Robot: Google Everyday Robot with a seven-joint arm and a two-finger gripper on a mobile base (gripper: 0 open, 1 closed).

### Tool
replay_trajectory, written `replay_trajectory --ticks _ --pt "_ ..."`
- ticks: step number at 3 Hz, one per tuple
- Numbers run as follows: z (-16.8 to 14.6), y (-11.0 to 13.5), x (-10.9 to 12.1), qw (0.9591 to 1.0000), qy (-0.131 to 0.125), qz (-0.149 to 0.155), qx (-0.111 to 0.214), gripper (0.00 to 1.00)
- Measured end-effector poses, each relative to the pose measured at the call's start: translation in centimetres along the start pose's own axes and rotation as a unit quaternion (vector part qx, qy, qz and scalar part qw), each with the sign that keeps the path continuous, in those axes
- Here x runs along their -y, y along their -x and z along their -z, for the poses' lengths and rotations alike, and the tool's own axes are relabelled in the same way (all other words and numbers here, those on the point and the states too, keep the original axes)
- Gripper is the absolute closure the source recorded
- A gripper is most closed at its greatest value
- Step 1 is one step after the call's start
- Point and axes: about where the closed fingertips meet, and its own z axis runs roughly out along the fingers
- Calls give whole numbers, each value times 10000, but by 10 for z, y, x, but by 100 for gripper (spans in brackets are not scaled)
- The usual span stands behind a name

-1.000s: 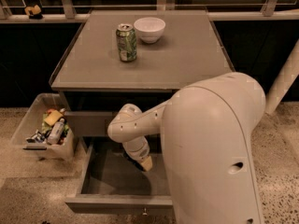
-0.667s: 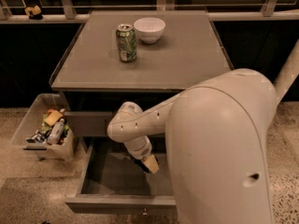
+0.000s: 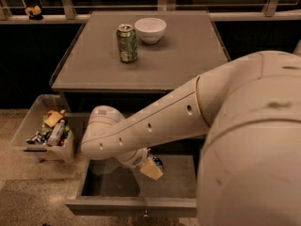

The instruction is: Pick pepsi can from middle drawer and place on counter

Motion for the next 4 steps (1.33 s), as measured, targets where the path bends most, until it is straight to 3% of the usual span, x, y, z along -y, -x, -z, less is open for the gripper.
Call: replay_trajectory --ticks 1,2,3,4 --pt "38 -8 -40 9973 -327 -423 -511 100" --pt "47 -11 -49 9944 -502 -707 -601 100" --pt "46 -11 -48 9944 -491 -716 -597 100" --pt "51 -31 -44 9946 -459 -820 -443 100"
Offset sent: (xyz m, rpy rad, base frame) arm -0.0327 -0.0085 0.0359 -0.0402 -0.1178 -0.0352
